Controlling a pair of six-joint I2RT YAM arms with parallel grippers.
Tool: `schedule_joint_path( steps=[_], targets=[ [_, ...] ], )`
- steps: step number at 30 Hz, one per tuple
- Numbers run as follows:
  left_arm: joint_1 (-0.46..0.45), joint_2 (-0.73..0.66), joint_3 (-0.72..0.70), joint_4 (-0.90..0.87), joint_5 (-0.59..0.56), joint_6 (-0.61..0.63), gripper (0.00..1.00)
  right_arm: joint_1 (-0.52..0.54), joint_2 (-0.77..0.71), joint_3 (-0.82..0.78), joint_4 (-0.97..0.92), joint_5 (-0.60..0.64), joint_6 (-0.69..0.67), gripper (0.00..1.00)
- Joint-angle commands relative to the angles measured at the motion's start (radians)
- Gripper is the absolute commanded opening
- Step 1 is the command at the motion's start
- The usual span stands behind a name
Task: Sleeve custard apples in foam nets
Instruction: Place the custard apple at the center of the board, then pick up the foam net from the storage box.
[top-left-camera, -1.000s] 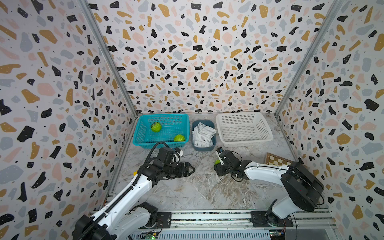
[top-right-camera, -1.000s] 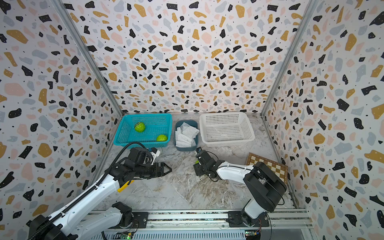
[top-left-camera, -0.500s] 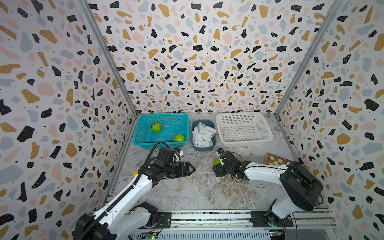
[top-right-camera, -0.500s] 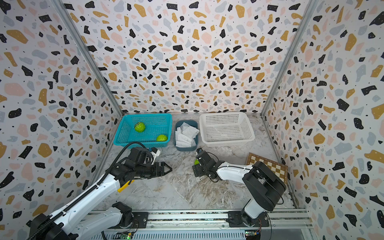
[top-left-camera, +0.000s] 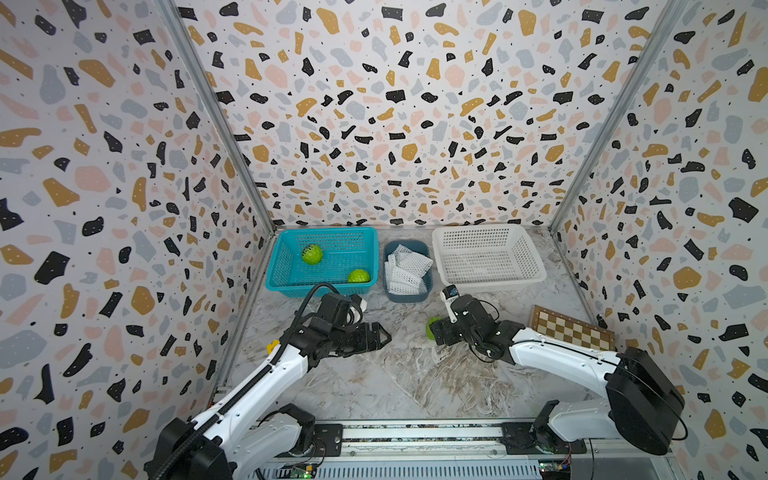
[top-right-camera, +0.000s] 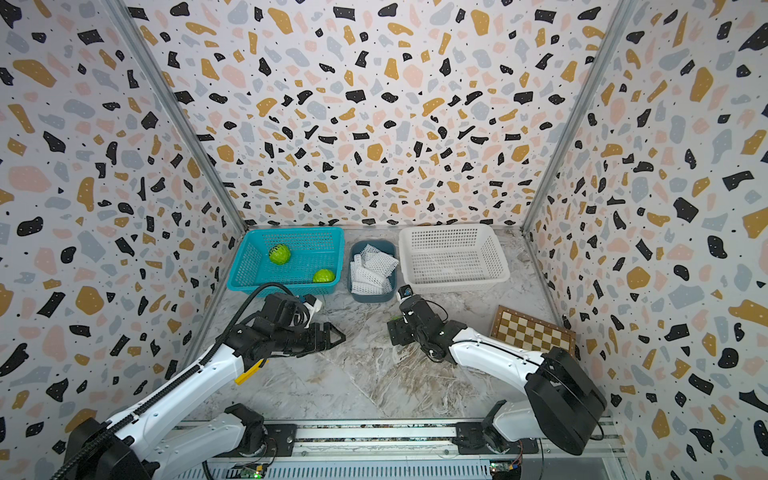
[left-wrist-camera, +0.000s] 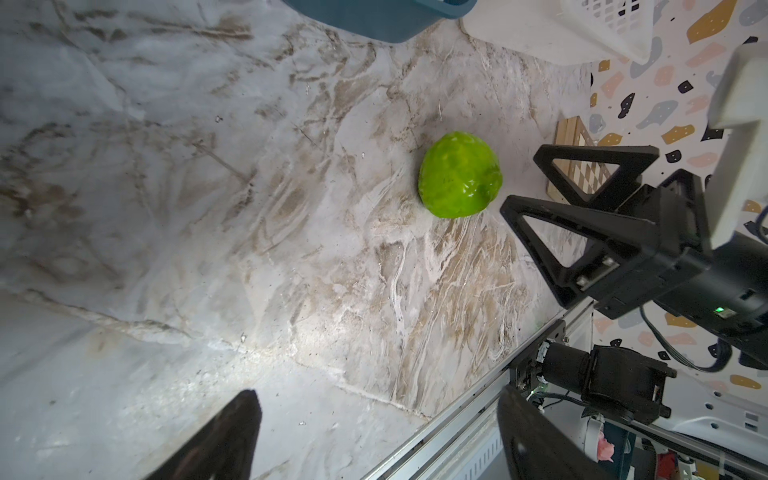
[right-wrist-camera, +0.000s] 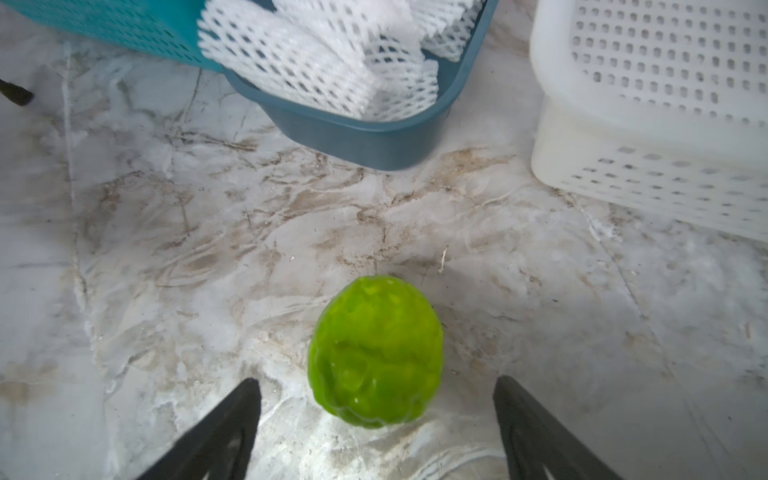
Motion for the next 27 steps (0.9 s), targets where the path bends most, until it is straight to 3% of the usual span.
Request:
schedule_joint_path(
  steps=[1, 10, 27],
  targets=[
    [0.004, -0.012, -0.008, 0.04, -0.031, -0.03, 0.87, -0.031, -0.028, 0.076, -0.041, -0.033, 0.018, 0.85],
    [0.004, -0.045, -0.014, 0.032, -0.07, -0.061, 0.86, -0.121, 0.086, 0.238, 0.012, -0.212, 0.05, 0.62],
    [0.004, -0.091, -0.028, 0.005, -0.086, -0.069, 0.86, -0.199, 0.401, 0.407, 0.18, -0.405, 0.131, 0.65]
  ],
)
